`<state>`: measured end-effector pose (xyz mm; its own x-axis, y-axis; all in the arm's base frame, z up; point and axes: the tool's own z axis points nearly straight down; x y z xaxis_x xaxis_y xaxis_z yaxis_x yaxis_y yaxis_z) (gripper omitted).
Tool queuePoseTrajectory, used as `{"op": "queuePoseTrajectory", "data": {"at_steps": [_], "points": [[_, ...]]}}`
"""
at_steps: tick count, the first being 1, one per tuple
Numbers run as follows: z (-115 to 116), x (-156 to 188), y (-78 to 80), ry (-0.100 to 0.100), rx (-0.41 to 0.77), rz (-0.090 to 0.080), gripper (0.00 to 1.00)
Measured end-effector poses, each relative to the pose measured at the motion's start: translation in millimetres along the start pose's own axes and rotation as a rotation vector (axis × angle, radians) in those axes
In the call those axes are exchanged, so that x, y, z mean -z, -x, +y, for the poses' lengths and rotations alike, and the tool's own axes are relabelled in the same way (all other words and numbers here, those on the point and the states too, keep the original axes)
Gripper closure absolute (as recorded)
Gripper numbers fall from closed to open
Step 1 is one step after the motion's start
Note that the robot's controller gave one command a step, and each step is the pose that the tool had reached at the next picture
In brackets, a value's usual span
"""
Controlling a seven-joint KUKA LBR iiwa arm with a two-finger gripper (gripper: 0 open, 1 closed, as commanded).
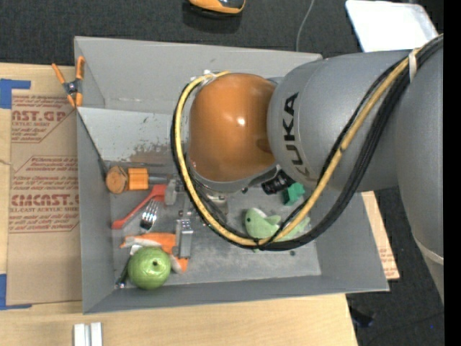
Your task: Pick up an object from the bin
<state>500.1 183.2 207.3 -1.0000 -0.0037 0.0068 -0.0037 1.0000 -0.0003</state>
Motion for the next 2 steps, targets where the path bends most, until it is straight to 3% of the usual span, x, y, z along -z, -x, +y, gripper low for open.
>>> {"op": "queuePoseTrajectory", "data": {"at_steps": [1,2], "points": [[-1.1,4.4,2.0,0.002,-0.003,-0.008,0.0],[21.5,-73.7,-4.2,0.003,0.019,-0.008,0.0]]}}
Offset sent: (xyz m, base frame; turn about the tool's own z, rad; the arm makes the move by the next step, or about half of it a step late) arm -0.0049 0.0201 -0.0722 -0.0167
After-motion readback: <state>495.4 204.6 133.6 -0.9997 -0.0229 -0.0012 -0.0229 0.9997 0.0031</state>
